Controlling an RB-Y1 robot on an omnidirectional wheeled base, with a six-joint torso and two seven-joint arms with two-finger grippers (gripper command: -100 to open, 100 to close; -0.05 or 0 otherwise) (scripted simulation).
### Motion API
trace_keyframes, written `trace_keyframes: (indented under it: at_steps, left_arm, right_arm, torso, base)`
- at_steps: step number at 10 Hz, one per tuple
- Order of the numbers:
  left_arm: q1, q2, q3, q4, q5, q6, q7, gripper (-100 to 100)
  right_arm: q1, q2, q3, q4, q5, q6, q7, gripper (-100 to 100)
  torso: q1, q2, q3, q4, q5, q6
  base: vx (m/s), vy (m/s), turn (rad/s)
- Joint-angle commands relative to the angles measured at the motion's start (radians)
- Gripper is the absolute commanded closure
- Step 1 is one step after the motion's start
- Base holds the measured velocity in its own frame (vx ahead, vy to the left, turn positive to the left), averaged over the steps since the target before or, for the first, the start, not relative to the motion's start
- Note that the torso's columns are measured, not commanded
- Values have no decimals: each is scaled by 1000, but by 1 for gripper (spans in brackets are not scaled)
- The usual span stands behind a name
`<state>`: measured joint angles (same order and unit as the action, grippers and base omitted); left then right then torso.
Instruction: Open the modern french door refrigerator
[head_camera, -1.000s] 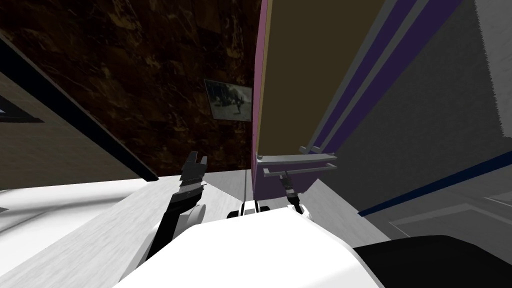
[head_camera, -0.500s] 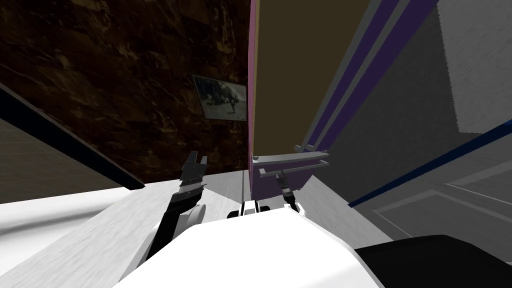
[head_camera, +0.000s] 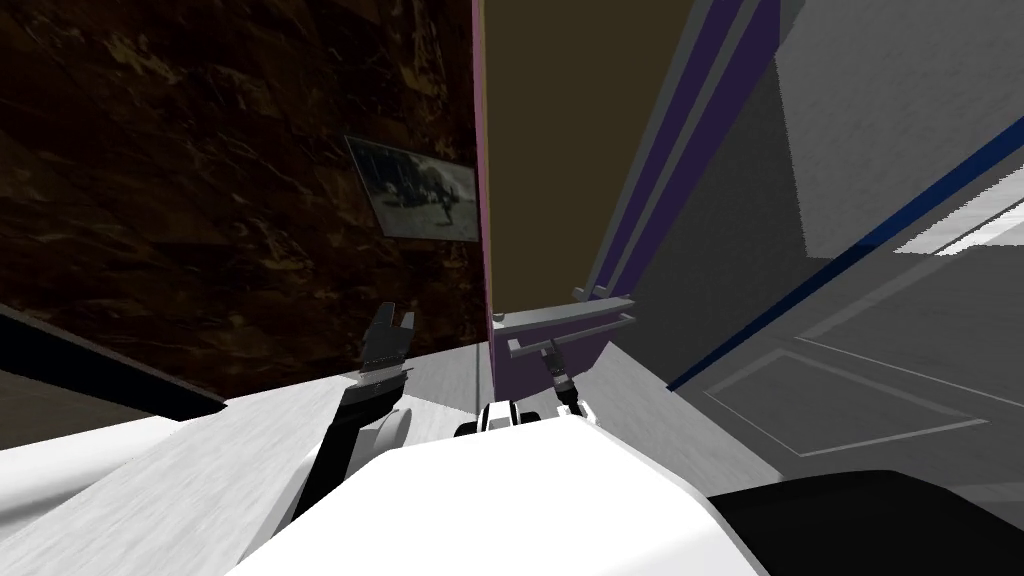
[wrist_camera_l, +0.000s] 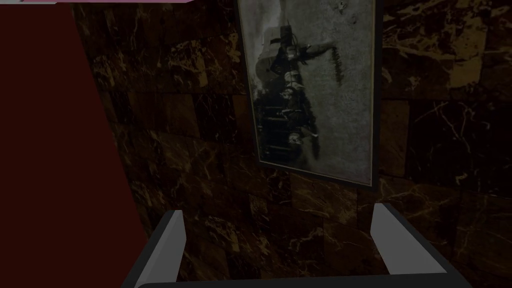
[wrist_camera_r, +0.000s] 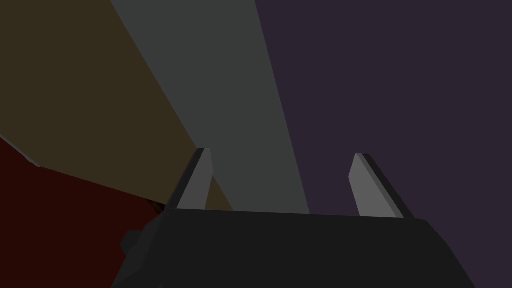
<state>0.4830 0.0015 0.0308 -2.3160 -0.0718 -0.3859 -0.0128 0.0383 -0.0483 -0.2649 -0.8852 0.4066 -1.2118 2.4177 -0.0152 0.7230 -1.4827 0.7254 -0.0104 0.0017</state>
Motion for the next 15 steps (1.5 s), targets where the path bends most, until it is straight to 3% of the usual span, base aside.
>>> trace_keyframes:
  at_steps: [1, 4, 5, 7, 8, 9, 13, 15]
  left_arm:
    - [0, 0, 0, 0, 0, 0, 0, 0]
    - [0, 0, 0, 0, 0, 0, 0, 0]
    - [0, 0, 0, 0, 0, 0, 0, 0]
    - [0, 0, 0, 0, 0, 0, 0, 0]
    - [0, 0, 0, 0, 0, 0, 0, 0]
    - [-1, 0, 0, 0, 0, 0, 0, 0]
    - [-1, 0, 0, 0, 0, 0, 0, 0]
    - [-1, 0, 0, 0, 0, 0, 0, 0]
  right_arm:
    - [5, 48, 70, -19, 37, 28, 16, 100]
    - [5, 48, 74, -19, 37, 28, 16, 100]
    - [1, 84, 123, -43, 62, 38, 30, 100]
    - [-19, 80, 117, -33, 56, 12, 35, 100]
    - [-16, 32, 170, -47, 107, 58, -13, 100]
    - [-16, 9, 191, -47, 129, 73, -35, 100]
    - [-16, 9, 202, -47, 219, 171, -158, 100]
    - [-16, 9, 202, -47, 219, 219, -217, 100]
  torso:
    - [1, 0, 0, -1, 1, 2]
    - [2, 2, 1, -1, 2, 2]
    - [5, 3, 2, 0, 3, 0]
    - [5, 1, 0, 0, 3, 0]
    - [8, 3, 1, 2, 5, 0]
    - [15, 9, 4, 3, 6, -6]
    - [23, 1, 1, -4, 5, -11]
    - [22, -5, -2, -12, 3, -11]
  base:
    - [68, -72, -368]
    - [31, -20, -92]
    - [42, -49, -429]
    - [29, -28, -104]
    - [-55, 11, 304]
    - [-64, -1, 154]
    - [-10, -11, -14]
    - [1, 4, 3]
